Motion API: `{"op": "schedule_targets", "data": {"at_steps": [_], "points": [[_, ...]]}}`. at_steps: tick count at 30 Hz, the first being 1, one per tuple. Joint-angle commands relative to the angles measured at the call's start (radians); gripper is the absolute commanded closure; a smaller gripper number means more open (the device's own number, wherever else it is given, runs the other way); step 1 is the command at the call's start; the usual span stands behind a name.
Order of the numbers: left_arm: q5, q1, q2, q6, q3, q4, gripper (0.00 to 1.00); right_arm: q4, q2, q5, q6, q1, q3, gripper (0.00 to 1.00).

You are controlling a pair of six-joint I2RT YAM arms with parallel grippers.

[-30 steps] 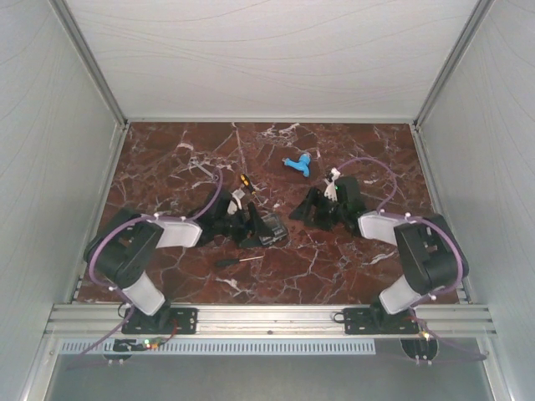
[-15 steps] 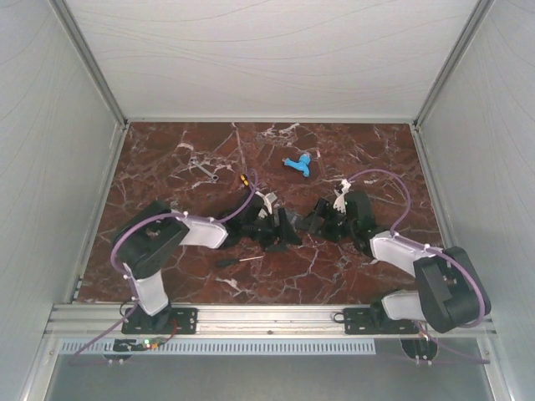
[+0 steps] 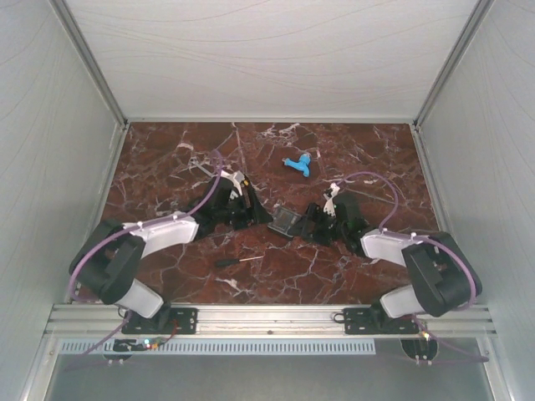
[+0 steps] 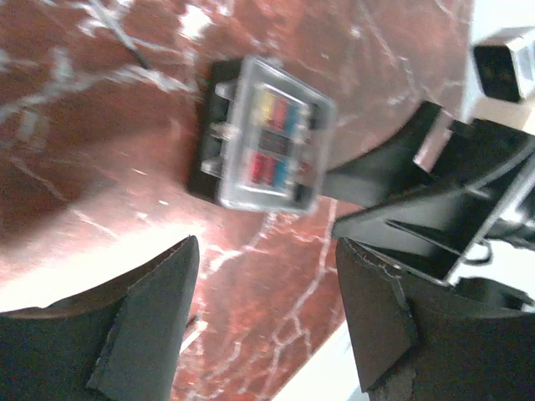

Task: Snap on the fuse box
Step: Close the fuse box cover on the fuse box base.

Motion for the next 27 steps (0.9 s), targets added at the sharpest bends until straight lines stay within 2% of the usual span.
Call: {"op": "schedule_targets", "data": {"at_steps": [1,7,13,27], "points": [[-0.038,0.048,0.084,0.118,0.108,-0.096,0.33,0.083,0.060,0.032,0.023,0.008,0.060,0.31],[0.096,0.051,0.222,0.149,0.196,-0.049,0.35,0.105,0.128,0.012,0.028,0.008,0.090,0.35],[0.184,0.050,0.313,0.149,0.231,-0.052,0.45,0.113,0.182,-0.017,0.028,0.008,0.107,0.42],[0.200,0.046,0.396,0.144,0.196,-0.098,0.60,0.008,0.302,-0.027,-0.012,0.010,0.142,0.60]]}}
